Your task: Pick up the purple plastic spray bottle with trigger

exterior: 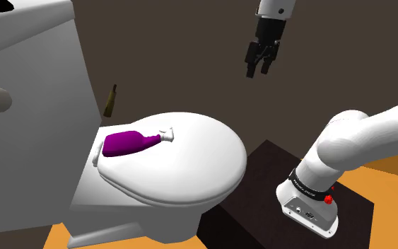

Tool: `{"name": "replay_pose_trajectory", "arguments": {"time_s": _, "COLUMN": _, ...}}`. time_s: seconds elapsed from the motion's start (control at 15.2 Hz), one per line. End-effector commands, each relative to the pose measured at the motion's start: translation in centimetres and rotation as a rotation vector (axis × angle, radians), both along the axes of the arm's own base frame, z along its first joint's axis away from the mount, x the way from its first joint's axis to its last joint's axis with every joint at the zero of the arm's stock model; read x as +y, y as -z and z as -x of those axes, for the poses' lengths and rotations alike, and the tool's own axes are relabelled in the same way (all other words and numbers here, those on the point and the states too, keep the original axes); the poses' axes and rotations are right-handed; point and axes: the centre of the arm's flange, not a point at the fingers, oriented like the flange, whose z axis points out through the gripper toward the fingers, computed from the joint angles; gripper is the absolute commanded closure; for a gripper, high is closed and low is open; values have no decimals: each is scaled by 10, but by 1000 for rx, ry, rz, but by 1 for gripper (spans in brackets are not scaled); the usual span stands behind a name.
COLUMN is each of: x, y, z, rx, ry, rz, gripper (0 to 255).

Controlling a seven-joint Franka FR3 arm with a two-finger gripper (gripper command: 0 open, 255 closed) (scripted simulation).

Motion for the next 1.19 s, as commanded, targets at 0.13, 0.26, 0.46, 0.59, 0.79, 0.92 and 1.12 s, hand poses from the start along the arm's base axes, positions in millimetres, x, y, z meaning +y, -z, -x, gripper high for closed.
{"name": "replay_pose_trajectory", "arguments": {"time_s": 0.13, "x": 14, "y": 12, "z": -20, "rx": -4, "ry": -71, "rz": 7, "gripper": 0}}
{"name": "replay_pose_trajectory", "arguments": {"time_s": 0.26, "x": 30, "y": 25, "z": -38, "rx": -8, "ry": -143, "rz": 13, "gripper": 0}}
{"name": "replay_pose_trajectory", "arguments": {"time_s": 0.46, "x": 55, "y": 43, "z": -64, "rx": -14, "ry": -250, "rz": 24, "gripper": 0}}
{"name": "replay_pose_trajectory", "arguments": {"time_s": 0.59, "x": 74, "y": 56, "z": -80, "rx": -18, "ry": -321, "rz": 30, "gripper": 0}}
{"name": "replay_pose_trajectory", "arguments": {"time_s": 0.79, "x": 103, "y": 74, "z": -101, "rx": -23, "ry": -429, "rz": 40, "gripper": 0}}
{"name": "replay_pose_trajectory", "arguments": {"time_s": 0.92, "x": 124, "y": 87, "z": -113, "rx": -27, "ry": -500, "rz": 47, "gripper": 0}}
{"name": "replay_pose_trajectory", "arguments": {"time_s": 1.12, "x": 157, "y": 106, "z": -129, "rx": -33, "ry": -607, "rz": 57, "gripper": 0}}
